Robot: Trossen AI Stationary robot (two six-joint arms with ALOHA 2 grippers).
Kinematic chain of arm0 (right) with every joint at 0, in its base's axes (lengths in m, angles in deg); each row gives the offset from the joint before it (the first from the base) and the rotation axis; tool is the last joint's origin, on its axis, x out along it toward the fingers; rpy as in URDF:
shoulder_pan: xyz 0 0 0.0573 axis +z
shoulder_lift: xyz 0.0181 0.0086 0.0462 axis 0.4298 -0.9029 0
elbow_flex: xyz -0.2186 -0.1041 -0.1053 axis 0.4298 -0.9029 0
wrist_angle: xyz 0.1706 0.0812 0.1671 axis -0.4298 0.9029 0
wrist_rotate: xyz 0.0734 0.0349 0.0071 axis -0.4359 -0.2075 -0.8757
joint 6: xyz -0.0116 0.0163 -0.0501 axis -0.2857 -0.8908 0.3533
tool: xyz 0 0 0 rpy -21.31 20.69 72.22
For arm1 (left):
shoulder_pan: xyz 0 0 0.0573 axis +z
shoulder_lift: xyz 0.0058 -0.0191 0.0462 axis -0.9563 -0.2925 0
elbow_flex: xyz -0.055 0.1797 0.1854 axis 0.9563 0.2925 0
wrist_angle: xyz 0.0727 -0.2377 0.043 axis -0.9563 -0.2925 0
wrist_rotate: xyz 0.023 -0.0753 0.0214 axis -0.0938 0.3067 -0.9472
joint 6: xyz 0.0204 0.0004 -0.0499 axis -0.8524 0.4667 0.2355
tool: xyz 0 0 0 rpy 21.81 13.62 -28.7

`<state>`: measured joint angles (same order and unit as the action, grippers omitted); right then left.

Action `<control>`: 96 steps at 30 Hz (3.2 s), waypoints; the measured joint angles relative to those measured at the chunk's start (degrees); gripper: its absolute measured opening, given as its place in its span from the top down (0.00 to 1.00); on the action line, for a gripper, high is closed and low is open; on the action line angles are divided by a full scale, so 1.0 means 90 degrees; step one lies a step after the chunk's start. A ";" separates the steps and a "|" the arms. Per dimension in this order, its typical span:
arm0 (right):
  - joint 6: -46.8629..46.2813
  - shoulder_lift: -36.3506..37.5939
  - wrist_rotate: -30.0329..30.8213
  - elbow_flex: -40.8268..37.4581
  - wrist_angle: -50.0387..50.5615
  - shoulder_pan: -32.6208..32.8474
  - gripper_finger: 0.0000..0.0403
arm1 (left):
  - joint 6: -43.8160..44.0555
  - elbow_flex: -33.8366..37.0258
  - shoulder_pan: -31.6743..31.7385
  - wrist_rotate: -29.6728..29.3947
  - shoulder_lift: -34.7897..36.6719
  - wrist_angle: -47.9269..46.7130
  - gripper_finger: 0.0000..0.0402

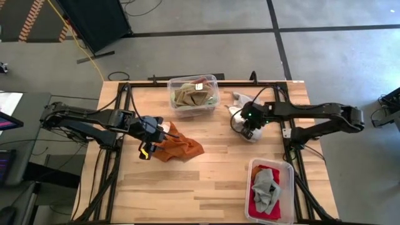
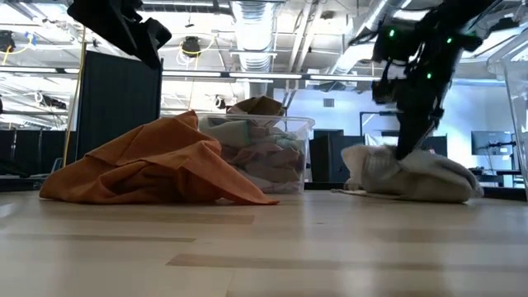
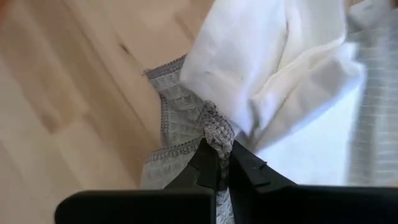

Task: Sort towels by color in basket
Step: Put the white towel into the top transparent bin

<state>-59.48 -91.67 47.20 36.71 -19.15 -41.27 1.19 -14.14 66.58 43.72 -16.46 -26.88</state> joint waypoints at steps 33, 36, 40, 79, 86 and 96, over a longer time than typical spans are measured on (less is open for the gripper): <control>-0.0451 0.0687 0.0029 0.1752 0.1146 0.1695 0.36 | 0.0095 -0.0002 0.0000 -0.0042 0.0000 0.0019 0.53; -0.0627 0.0649 0.0165 0.1754 0.1141 0.1723 0.27 | 0.0105 -0.0002 0.0000 -0.0042 0.0000 0.0019 0.53; -0.0712 0.0264 0.0240 0.1755 0.1052 0.1715 0.23 | 0.0198 -0.0002 0.0000 -0.0024 0.0000 0.0019 0.53; 0.0011 -0.2910 0.0687 0.1752 0.0260 0.1295 0.67 | 0.0287 -0.0004 0.0000 -0.0030 -0.0002 0.0017 0.53; 0.0008 -0.2042 0.0689 0.1752 0.0263 0.1295 0.94 | 0.0311 -0.0005 0.0000 -0.0049 -0.0002 0.0019 0.53; -0.0159 -0.1006 0.0790 0.1752 -0.0101 0.1403 0.94 | 0.0335 -0.0003 0.0000 -0.0047 -0.0002 0.0019 0.53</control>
<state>-60.91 -100.73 54.31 52.48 -20.06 -28.65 4.21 -14.17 66.58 43.30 -16.48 -26.70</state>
